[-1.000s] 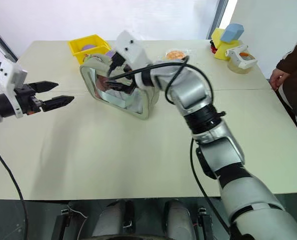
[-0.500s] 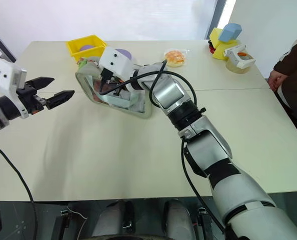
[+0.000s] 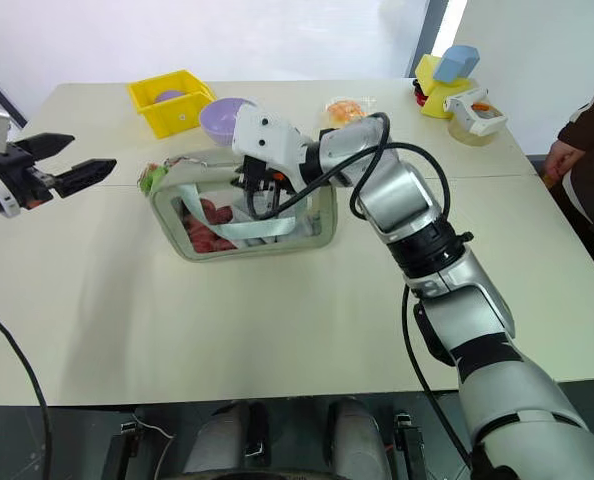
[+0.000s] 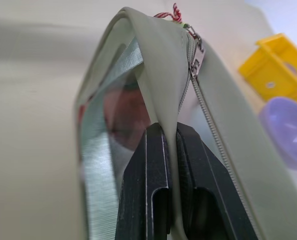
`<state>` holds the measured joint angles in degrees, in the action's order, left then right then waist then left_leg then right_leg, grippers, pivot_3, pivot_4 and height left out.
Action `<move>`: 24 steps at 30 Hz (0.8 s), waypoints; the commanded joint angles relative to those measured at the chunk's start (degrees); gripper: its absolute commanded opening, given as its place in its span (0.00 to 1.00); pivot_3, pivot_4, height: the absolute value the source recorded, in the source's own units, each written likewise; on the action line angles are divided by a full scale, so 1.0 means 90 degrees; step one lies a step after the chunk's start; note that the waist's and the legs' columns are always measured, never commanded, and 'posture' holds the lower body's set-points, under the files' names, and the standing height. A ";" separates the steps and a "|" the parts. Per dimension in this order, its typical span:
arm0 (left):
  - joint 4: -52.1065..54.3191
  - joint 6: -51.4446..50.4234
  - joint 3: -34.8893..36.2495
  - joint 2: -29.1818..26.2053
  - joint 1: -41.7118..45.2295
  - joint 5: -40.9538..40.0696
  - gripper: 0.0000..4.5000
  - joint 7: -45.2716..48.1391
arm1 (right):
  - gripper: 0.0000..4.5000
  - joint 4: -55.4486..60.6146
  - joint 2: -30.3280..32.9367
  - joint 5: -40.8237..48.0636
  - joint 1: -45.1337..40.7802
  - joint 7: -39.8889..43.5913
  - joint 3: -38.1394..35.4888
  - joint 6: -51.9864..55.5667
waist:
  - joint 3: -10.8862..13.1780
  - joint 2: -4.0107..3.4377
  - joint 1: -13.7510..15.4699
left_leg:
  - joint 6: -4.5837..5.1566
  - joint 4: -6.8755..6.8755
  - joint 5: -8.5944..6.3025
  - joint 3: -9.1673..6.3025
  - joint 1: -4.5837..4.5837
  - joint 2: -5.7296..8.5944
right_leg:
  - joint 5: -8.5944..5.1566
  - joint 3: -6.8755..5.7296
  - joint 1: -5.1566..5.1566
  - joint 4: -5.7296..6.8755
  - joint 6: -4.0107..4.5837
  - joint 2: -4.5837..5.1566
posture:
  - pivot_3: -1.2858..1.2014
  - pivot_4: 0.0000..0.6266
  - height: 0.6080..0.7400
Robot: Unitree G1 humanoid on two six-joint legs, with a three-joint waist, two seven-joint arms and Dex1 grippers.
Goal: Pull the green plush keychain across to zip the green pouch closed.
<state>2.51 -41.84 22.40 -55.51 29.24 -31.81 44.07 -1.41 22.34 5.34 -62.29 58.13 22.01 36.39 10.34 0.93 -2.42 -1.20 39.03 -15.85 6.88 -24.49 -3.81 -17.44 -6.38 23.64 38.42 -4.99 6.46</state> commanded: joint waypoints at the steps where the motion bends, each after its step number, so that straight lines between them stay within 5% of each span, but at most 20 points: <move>1: 0.0099 0.0159 0.0064 -0.0088 0.0039 0.0012 1.00 0.0091 | 0.00 0.0611 -0.0088 -0.0001 0.0085 -0.0251 0.0074 0.0697 | 0.0000 0.0000 0.0005 | 0.0000 0.0002 0.0000 0.0000 0.0000 0.0000 | 0.0000 0.0000 -0.0001 0.0002 0.0000 0.0000 | 0.52 0.24 0.99; 7: -0.0026 0.0258 -0.0039 -0.0087 0.0101 0.0083 1.00 0.0154 | 0.00 0.1226 -0.0785 0.0334 -0.0068 -0.1131 -0.0305 0.2939 | -0.0001 0.0001 -0.0017 | -0.0003 0.0001 0.0002 -0.0001 0.0006 -0.0001 | 0.0000 0.0001 -0.0001 0.0008 0.0000 -0.0001 | 0.52 0.24 0.99; 14: -0.0218 0.0429 -0.0216 -0.0022 0.0232 0.0177 1.00 0.0240 | 0.00 0.1324 -0.1108 0.0468 -0.0201 -0.1845 -0.0524 0.3640 | -0.0002 0.0003 0.0000 | -0.0003 0.0001 0.0002 0.0001 0.0003 0.0000 | 0.0000 0.0001 -0.0001 0.0005 0.0000 -0.0001 | 0.52 0.24 0.99; 17: -0.0236 0.0476 -0.0284 0.0031 0.0265 0.0196 1.00 0.0245 | 0.23 0.1410 -0.1078 0.0570 -0.0055 -0.1948 -0.0460 0.3686 | -0.0002 0.0003 0.0003 | -0.0003 0.0001 0.0002 0.0001 0.0003 0.0001 | 0.0000 0.0001 -0.0001 0.0005 0.0000 -0.0001 | 0.52 0.24 0.99; 22: -0.0335 0.0556 -0.0314 -0.0008 0.0246 0.0217 1.00 0.0330 | 0.80 0.1671 -0.0641 0.0631 -0.0027 -0.2022 -0.0710 0.3443 | -0.0003 0.0004 0.0003 | -0.0003 0.0001 0.0001 0.0001 0.0001 0.0001 | 0.0000 0.0001 0.0000 0.0005 0.0000 -0.0001 | 0.52 0.24 0.99; 24: -0.0467 0.0670 -0.0305 -0.0090 0.0213 0.0308 1.00 0.0394 | 0.80 0.1861 -0.0156 0.0717 -0.0077 -0.1832 -0.0933 0.3279 | -0.0003 0.0004 0.0031 | -0.0003 0.0001 0.0001 0.0001 0.0000 0.0002 | 0.0000 0.0001 0.0001 0.0004 0.0000 0.0000 | 0.52 0.24 0.99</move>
<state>-1.48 -37.58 18.70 -54.83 30.19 -29.82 47.20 12.07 18.67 10.99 -61.45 40.63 16.83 67.85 10.32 0.97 -2.14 -1.22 39.04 -15.84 6.88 -24.49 -3.79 -17.45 -6.38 23.63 38.44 -4.99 6.46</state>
